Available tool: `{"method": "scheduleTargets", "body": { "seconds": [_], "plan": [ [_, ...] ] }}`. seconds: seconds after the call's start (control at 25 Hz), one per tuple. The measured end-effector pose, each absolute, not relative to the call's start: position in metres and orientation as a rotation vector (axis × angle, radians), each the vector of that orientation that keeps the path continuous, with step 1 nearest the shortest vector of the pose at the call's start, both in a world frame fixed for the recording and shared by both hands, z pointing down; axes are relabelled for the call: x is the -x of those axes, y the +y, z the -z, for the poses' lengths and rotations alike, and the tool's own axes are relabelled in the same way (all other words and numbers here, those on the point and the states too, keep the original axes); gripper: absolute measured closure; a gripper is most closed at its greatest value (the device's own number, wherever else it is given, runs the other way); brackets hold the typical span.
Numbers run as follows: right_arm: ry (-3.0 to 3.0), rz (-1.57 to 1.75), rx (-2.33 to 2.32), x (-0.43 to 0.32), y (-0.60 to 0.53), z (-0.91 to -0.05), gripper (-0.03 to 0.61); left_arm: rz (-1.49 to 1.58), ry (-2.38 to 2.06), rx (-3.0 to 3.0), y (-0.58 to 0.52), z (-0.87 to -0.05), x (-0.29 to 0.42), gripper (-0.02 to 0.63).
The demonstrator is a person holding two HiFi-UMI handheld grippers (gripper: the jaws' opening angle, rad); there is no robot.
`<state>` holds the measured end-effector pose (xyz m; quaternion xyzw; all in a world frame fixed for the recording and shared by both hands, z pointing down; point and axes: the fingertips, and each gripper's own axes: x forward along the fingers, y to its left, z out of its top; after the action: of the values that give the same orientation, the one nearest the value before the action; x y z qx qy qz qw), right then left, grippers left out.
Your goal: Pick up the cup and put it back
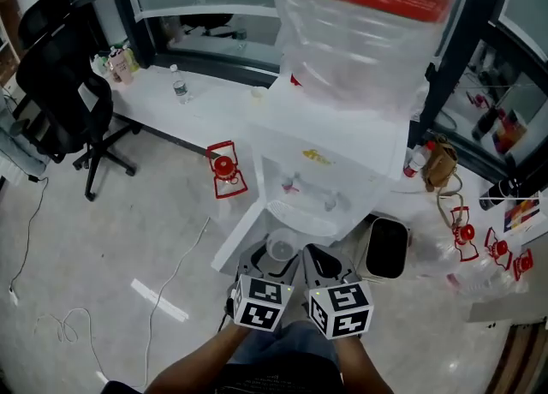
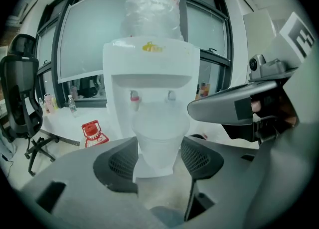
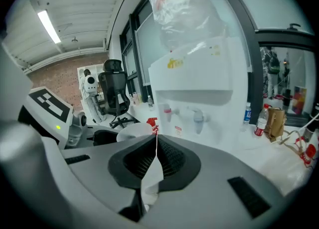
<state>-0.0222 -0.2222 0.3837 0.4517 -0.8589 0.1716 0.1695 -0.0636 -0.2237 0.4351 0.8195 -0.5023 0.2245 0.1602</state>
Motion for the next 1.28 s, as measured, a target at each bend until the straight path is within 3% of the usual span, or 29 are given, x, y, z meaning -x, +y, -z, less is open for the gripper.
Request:
{"method": "scheduleTargets", "body": {
  "seconds": [0.6, 1.28],
  "plan": [
    [-2.48, -0.495, -1.272, 0.025, -0.26, -0.574, 0.557, -0.692, -1.341, -2.443, -0.268, -0.606, 0.062, 0.342],
    [-2.478, -0.395, -1.324, 0.013, -0.301, -0.687, 0.557, -0.729, -1.244, -2.53, -0.305, -0.751, 0.044, 0.344]
  ]
}}
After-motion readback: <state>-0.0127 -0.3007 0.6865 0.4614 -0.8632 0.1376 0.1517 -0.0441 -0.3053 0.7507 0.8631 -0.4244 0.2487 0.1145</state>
